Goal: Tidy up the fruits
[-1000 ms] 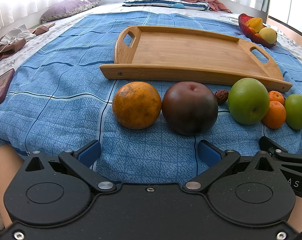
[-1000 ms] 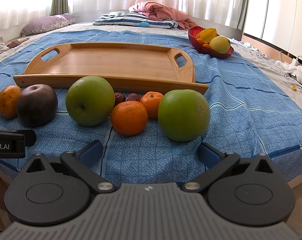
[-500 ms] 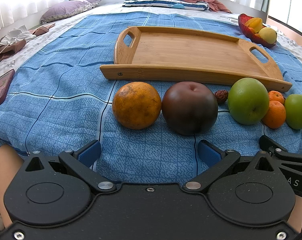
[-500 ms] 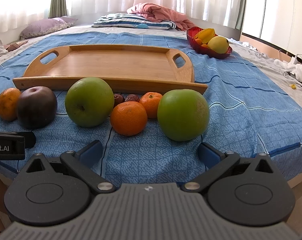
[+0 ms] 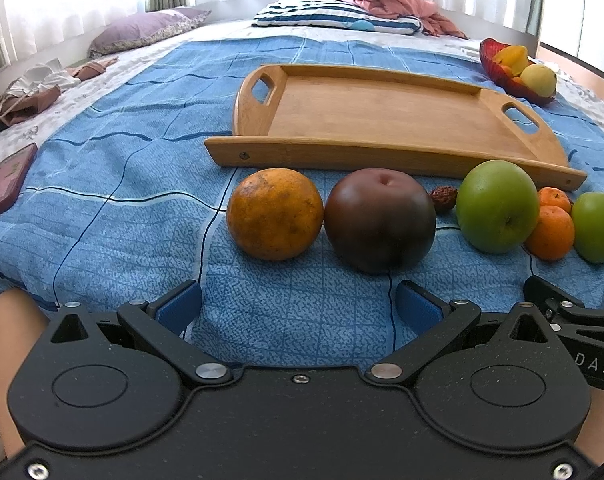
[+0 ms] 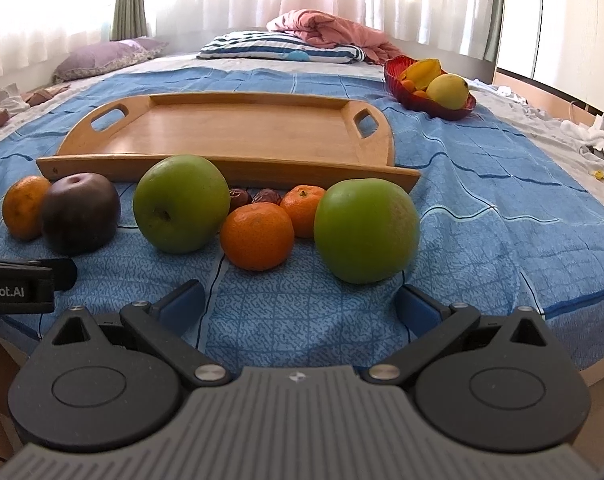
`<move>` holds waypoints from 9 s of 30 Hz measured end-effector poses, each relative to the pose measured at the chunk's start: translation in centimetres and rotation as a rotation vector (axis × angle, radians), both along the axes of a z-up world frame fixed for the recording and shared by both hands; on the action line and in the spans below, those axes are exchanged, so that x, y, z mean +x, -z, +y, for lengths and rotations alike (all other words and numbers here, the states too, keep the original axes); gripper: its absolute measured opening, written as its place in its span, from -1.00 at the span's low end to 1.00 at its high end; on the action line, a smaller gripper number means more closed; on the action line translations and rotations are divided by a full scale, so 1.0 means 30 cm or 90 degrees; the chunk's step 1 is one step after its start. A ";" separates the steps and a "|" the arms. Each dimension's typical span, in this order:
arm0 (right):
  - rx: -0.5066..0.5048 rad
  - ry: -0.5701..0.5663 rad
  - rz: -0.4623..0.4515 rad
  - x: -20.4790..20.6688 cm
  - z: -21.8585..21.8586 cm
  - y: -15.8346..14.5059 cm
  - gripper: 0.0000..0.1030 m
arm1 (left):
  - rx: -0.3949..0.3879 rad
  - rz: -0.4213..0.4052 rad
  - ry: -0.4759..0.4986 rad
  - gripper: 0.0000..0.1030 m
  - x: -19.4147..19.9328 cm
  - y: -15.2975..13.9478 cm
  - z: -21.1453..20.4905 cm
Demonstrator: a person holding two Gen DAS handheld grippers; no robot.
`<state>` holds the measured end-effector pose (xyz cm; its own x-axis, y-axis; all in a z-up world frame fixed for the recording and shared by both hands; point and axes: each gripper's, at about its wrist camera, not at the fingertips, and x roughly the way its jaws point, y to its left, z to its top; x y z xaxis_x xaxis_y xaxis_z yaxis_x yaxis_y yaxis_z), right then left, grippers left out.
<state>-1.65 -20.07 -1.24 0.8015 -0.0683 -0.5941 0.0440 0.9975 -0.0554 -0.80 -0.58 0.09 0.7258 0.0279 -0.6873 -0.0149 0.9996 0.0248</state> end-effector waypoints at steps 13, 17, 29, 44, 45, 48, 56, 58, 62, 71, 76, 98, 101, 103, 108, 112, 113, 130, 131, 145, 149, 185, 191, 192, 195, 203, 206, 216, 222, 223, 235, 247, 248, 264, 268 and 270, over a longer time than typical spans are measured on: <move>0.049 -0.006 -0.046 -0.050 -0.078 -0.050 0.30 | 0.015 -0.069 0.020 0.92 -0.044 -0.096 0.041; 0.057 0.014 -0.046 -0.056 -0.099 -0.061 0.06 | 0.018 -0.099 0.015 0.59 -0.036 -0.137 0.059; 0.008 0.024 -0.085 -0.049 -0.107 -0.089 0.04 | 0.019 -0.077 0.018 -0.11 -0.007 -0.096 0.055; 0.017 0.034 -0.090 0.042 -0.151 -0.058 0.42 | 0.012 -0.086 -0.011 0.43 0.031 -0.073 0.070; 0.018 0.034 -0.089 0.047 -0.152 -0.055 0.43 | 0.008 -0.087 -0.015 0.45 0.034 -0.071 0.075; 0.022 0.035 -0.083 0.061 -0.156 -0.046 0.44 | -0.015 -0.087 -0.019 0.46 0.041 -0.066 0.093; 0.056 0.003 -0.069 0.095 -0.189 -0.036 0.42 | -0.207 -0.072 -0.035 0.08 0.099 -0.028 0.186; 0.093 -0.007 -0.060 0.106 -0.210 -0.033 0.36 | -0.256 -0.061 -0.047 0.02 0.119 -0.019 0.217; 0.135 -0.013 -0.046 0.115 -0.231 -0.026 0.18 | -0.205 -0.071 -0.031 -0.02 0.124 -0.032 0.192; 0.105 -0.019 -0.066 0.072 -0.192 -0.042 0.17 | -0.094 -0.118 -0.025 -0.02 0.088 -0.081 0.120; 0.089 -0.026 -0.090 0.054 -0.177 -0.076 0.17 | -0.061 -0.146 -0.022 -0.02 0.089 -0.125 0.100; 0.133 -0.020 -0.082 0.311 -0.187 -0.152 0.17 | -0.064 -0.150 -0.004 -0.03 0.339 -0.219 0.033; 0.128 -0.016 -0.072 0.340 -0.190 -0.144 0.17 | -0.065 -0.139 -0.008 -0.03 0.381 -0.205 0.036; 0.123 -0.016 -0.064 0.358 -0.188 -0.140 0.17 | -0.070 -0.131 -0.010 -0.03 0.404 -0.193 0.038; 0.114 -0.016 -0.044 0.393 -0.184 -0.122 0.17 | -0.066 -0.117 -0.009 -0.03 0.443 -0.162 0.034; 0.112 -0.012 -0.032 0.411 -0.181 -0.104 0.17 | -0.068 -0.101 -0.008 -0.03 0.462 -0.135 0.031; 0.110 -0.012 -0.033 0.413 -0.180 -0.101 0.17 | -0.067 -0.098 -0.007 -0.03 0.466 -0.127 0.030; 0.107 -0.011 -0.025 0.433 -0.177 -0.078 0.17 | -0.053 -0.085 -0.005 -0.03 0.486 -0.071 0.013; 0.107 -0.012 -0.026 0.433 -0.177 -0.077 0.17 | -0.052 -0.086 -0.005 -0.03 0.485 -0.069 0.013; 0.109 -0.015 -0.027 0.434 -0.177 -0.074 0.17 | -0.053 -0.088 -0.004 -0.02 0.486 -0.068 0.013; 0.116 -0.016 -0.010 0.441 -0.178 -0.062 0.25 | -0.055 -0.086 -0.007 0.00 0.489 -0.066 0.013; 0.075 -0.044 -0.140 0.170 -0.133 -0.125 1.00 | -0.066 -0.165 0.063 0.99 0.197 -0.126 0.016; 0.051 -0.051 -0.149 0.122 -0.106 -0.098 1.00 | -0.043 -0.155 0.090 1.00 0.141 -0.094 -0.010; 0.048 -0.054 -0.150 0.114 -0.101 -0.094 1.00 | -0.041 -0.151 0.095 1.00 0.133 -0.087 -0.013; 0.035 -0.059 -0.150 0.093 -0.086 -0.081 1.00 | -0.037 -0.142 0.103 1.00 0.116 -0.072 -0.022; -0.017 -0.053 -0.163 0.046 -0.050 -0.049 1.00 | -0.035 -0.134 0.110 1.00 0.101 -0.056 -0.026; -0.013 -0.051 -0.163 0.036 -0.048 -0.042 1.00 | -0.035 -0.131 0.112 1.00 0.095 -0.049 -0.027; 0.016 -0.042 -0.149 0.017 -0.057 -0.015 1.00 | -0.035 -0.121 0.115 1.00 0.088 -0.021 -0.039; 0.016 -0.051 -0.141 0.011 -0.052 -0.007 1.00 | -0.041 -0.116 0.116 1.00 0.088 -0.012 -0.044; 0.016 -0.055 -0.138 0.010 -0.050 -0.003 1.00 | -0.041 -0.115 0.116 1.00 0.089 -0.010 -0.044; 0.008 -0.075 -0.117 0.012 -0.019 0.027 1.00 | -0.050 -0.095 0.110 1.00 0.107 0.010 -0.037; 0.017 -0.089 -0.109 0.026 -0.003 0.037 1.00 | -0.041 -0.086 0.110 1.00 0.113 0.032 -0.043; 0.016 -0.089 -0.109 0.027 -0.002 0.038 1.00 | -0.040 -0.085 0.110 1.00 0.114 0.034 -0.044; 0.037 -0.087 -0.089 0.044 -0.004 0.043 1.00 | -0.023 -0.071 0.099 0.99 0.134 0.051 -0.057; 0.043 -0.089 -0.088 0.046 -0.006 0.045 1.00 | -0.024 -0.066 0.105 0.97 0.136 0.044 -0.053; 0.044 -0.090 -0.088 0.046 -0.006 0.045 0.97 | -0.025 -0.066 0.108 0.93 0.134 0.043 -0.051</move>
